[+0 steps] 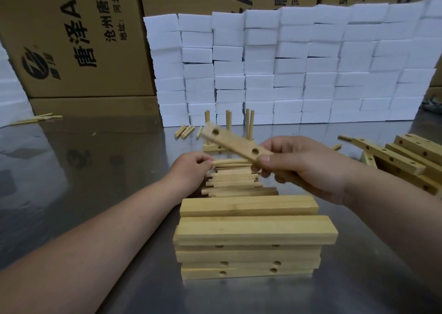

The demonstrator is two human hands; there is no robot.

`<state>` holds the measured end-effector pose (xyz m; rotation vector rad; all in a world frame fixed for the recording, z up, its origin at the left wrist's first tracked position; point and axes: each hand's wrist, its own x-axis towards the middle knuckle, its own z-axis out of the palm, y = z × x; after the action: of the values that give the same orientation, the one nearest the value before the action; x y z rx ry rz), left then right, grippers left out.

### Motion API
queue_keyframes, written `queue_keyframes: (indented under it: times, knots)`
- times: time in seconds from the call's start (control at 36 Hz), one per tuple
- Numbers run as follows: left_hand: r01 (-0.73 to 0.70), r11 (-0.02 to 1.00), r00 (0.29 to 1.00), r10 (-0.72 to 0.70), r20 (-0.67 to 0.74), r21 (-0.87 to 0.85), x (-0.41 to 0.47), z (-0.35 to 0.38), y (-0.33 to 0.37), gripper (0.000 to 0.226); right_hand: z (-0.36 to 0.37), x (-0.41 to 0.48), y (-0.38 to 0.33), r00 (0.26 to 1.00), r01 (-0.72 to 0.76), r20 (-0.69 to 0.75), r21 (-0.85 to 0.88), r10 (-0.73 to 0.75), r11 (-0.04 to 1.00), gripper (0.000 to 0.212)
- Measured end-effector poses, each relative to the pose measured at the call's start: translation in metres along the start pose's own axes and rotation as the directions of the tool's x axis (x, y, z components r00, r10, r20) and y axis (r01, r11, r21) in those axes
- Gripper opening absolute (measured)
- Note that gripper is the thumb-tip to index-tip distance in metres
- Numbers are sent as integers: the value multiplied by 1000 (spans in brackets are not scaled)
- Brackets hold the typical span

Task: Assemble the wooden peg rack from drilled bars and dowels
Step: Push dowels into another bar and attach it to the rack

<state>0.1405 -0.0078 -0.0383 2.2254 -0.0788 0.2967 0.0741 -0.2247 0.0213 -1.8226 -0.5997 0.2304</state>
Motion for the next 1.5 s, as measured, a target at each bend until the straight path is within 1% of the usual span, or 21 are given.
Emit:
queue_keyframes:
  times: [0.06, 0.14, 0.19, 0.28, 0.36, 0.42, 0.47, 0.53, 0.64, 0.78, 0.86, 0.92, 1.11, 1.28, 1.36, 1.5]
  knots:
    - [18, 998, 999, -20, -32, -68, 0, 1, 2, 17, -2, 4, 5, 986, 3, -166, 59, 7, 998, 4]
    - [53, 983, 996, -64, -57, -174, 0, 0, 4, 19, -6, 9, 18, 932, -18, -358, 127, 63, 992, 5]
    - [69, 975, 993, -86, -76, -209, -1, 0, 5, 23, -9, 11, 29, 892, -64, -440, 108, 106, 992, 3]
    - [76, 961, 990, -106, -98, -266, -1, 0, 4, 23, -11, 13, 47, 841, -137, -524, 34, 134, 990, 9]
    - [60, 959, 989, -94, -111, -278, -3, -1, 4, 21, -9, 14, 55, 850, -160, -500, 60, 169, 985, 6]
    - [33, 956, 989, -73, -127, -291, -4, -1, 3, 18, -8, 14, 57, 866, -152, -467, 93, 178, 984, 20]
    - [5, 956, 988, -49, -143, -293, -5, -1, 3, 17, -9, 13, 58, 878, -142, -448, 87, 166, 986, 32]
    - [-21, 956, 987, -26, -155, -292, -7, -1, 4, 16, -9, 12, 58, 884, -145, -437, 76, 164, 986, 36]
    - [-58, 955, 987, 10, -163, -291, -9, 0, 7, 18, -9, 13, 57, 891, -148, -418, 103, 178, 984, 35]
    - [-65, 956, 990, 26, -137, -286, -12, -2, 10, 19, -9, 12, 56, 895, -137, -410, 119, 175, 983, 36]
    - [-80, 962, 991, 49, -123, -262, -12, -2, 10, 18, -8, 12, 57, 903, -145, -394, 95, 171, 985, 39]
    - [-80, 962, 991, 50, -121, -262, -12, -2, 10, 18, -8, 12, 57, 904, -154, -392, 70, 169, 986, 40]
    - [-92, 952, 989, 52, -141, -292, -13, -2, 10, 18, -7, 12, 56, 905, -154, -388, 81, 173, 985, 39]
    - [-93, 951, 985, 45, -168, -295, -14, -1, 12, 18, -6, 12, 58, 913, -123, -376, 112, 157, 986, 39]
    - [-96, 959, 986, 55, -155, -266, -14, -1, 13, 15, -6, 12, 60, 915, -113, -376, 108, 146, 988, 39]
    - [-112, 982, 988, 94, -123, -154, -12, 1, 11, 7, -7, 13, 62, 918, -108, -374, 80, 130, 991, 38]
